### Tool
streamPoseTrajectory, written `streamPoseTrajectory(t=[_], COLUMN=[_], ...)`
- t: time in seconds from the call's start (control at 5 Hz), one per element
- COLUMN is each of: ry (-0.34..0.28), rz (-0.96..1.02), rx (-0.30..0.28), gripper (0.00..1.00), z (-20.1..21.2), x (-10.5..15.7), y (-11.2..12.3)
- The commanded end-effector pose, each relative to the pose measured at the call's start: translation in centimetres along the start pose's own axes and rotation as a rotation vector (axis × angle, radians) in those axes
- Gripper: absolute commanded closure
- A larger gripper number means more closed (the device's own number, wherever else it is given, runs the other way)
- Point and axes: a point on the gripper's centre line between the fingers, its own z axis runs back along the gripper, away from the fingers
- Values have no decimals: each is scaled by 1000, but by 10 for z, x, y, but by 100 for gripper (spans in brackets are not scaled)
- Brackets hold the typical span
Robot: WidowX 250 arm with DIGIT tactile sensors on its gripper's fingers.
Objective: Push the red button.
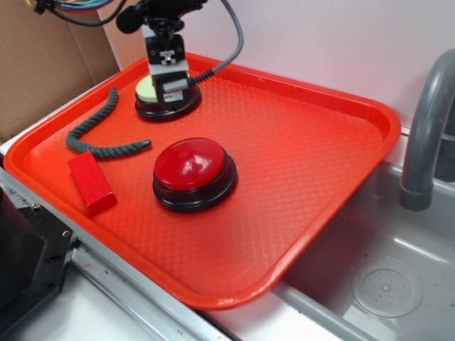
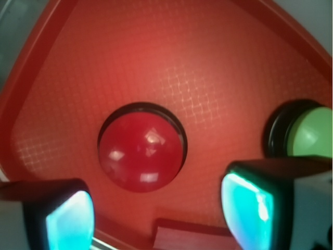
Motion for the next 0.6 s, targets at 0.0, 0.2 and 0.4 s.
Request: streamPoseTrajectory(t=[0.0, 0.2, 0.4], ry=[-69, -65, -57], rz=[16, 35, 53], rx=[2, -20, -23], gripper=[0, 0, 0], z=[35, 41, 48], x=[2, -3, -7], y=[-6, -5, -5])
